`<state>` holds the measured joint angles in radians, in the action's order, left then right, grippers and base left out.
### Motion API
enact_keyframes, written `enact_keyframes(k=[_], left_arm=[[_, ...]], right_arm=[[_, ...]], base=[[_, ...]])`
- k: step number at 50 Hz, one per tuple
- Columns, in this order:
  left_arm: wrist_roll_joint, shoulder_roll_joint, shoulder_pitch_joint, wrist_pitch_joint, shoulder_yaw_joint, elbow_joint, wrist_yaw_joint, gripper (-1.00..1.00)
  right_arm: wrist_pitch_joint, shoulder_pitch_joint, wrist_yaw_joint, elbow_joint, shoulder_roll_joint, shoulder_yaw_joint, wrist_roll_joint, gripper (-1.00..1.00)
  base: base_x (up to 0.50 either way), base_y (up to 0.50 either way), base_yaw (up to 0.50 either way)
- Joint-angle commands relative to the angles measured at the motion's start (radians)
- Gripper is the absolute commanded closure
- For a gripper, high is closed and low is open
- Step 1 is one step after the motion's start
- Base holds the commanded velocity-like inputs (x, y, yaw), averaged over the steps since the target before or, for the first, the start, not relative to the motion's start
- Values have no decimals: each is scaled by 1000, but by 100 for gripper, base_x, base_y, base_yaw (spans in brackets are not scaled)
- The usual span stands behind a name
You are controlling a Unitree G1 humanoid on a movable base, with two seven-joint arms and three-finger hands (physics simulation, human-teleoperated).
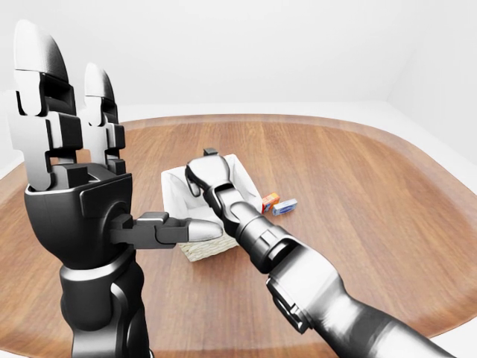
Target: Pick up the alphabet soup and put it in the basket.
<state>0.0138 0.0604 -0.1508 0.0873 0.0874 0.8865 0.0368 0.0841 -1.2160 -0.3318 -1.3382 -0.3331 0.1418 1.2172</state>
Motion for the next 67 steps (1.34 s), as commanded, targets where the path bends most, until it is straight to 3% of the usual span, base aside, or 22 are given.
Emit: enact_keyframes(k=[1, 27, 28, 29, 67], left_arm=[[0, -1, 2, 0, -3, -1, 1, -100], [8, 0, 4, 0, 1, -10, 0, -100], [8, 0, 5, 0, 0, -9, 0, -100], [8, 0, 4, 0, 1, -10, 0, -100], [3, -2, 1, 0, -4, 4, 1, -100]], right_arm=[[3, 11, -24, 10, -1, 9, -9, 95], [3, -29, -20, 9, 5, -4, -26, 98], [3, -30, -24, 9, 5, -4, -26, 52], [3, -30, -19, 9, 5, -9, -33, -100], [1, -51, -15, 13, 23, -13, -46, -100]], base=[[0, 0, 0], [0, 0, 0], [0, 0, 0], [0, 0, 0], [0, 0, 0]])
